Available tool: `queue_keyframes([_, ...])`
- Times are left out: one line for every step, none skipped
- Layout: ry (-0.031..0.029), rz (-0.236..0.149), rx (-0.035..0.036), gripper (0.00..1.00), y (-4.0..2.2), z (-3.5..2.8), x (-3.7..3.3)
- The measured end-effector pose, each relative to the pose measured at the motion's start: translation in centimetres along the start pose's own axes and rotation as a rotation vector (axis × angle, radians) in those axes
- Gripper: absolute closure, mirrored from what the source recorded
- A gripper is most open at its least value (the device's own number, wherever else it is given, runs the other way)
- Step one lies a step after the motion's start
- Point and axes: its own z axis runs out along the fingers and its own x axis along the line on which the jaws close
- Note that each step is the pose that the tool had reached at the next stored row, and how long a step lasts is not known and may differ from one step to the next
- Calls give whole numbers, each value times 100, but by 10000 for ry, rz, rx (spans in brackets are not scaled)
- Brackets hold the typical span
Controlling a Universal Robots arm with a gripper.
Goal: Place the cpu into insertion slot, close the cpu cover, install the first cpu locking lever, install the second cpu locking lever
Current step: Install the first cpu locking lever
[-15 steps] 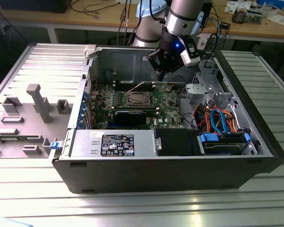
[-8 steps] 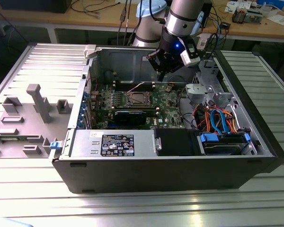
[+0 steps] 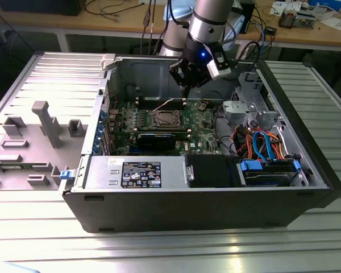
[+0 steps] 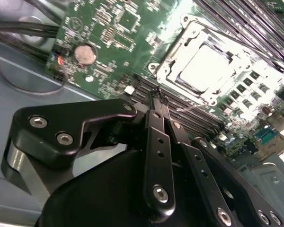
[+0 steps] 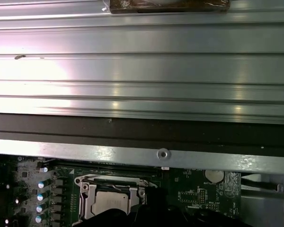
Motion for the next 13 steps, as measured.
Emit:
queue_keyframes([-15, 1, 3, 89, 0, 0, 17])
queue_keyframes([-28, 1, 2, 89, 1, -3, 24])
queue_keyframes([-39, 0, 0, 89, 2, -12, 29])
queue_keyframes([-50, -1, 2, 89, 3, -30, 35])
queue_keyframes([-57, -2, 3, 89, 4, -46, 40])
queue_keyframes([-67, -2, 2, 89, 5, -69, 47])
queue_keyframes([-72, -2, 2, 89, 6, -87, 50])
queue_keyframes([-78, -2, 3, 89, 7, -109, 55])
queue_keyframes([-83, -2, 4, 89, 7, -123, 58])
queue_keyframes([-86, -4, 1, 89, 8, -130, 59])
queue_keyframes([-86, -5, 1, 89, 8, -130, 59])
queue_keyframes([-86, -3, 1, 89, 8, -130, 60])
queue_keyframes([-86, -3, 2, 89, 8, -130, 60])
